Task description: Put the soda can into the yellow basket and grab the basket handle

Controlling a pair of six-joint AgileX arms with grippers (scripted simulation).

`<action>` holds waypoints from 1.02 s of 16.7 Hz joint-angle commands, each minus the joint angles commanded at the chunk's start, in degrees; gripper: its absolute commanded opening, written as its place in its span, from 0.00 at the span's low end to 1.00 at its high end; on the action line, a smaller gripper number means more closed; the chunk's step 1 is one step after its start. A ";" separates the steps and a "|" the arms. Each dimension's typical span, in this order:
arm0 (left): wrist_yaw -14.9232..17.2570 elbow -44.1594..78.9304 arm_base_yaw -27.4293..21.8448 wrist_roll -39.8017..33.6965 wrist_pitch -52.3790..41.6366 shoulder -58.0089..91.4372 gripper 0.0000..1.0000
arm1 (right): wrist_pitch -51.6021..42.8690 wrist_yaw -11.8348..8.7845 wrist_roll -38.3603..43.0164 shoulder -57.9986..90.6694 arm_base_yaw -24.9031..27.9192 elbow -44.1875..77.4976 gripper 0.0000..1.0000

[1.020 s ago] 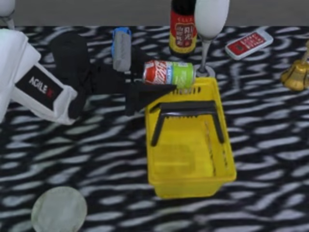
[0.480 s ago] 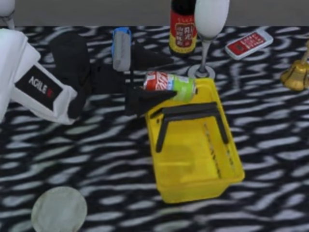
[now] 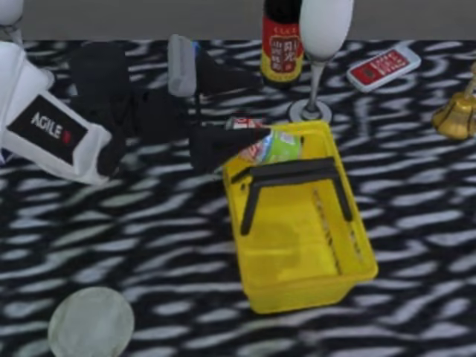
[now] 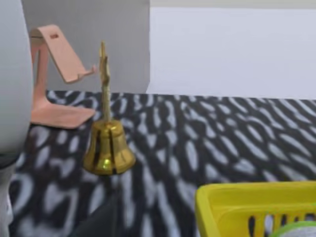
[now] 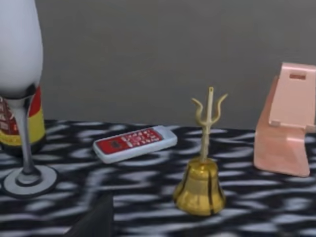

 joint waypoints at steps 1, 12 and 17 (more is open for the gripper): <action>-1.48 -0.78 0.55 -0.59 -1.08 -2.35 1.00 | -1.75 -0.05 -1.26 2.18 0.89 2.17 1.00; -32.37 -25.03 10.39 -7.58 -27.48 -59.39 1.00 | -37.03 0.24 -27.16 56.22 18.10 52.50 1.00; -49.41 -43.66 14.39 -7.11 -44.18 -92.59 1.00 | -55.09 0.35 -40.58 86.24 27.07 80.23 1.00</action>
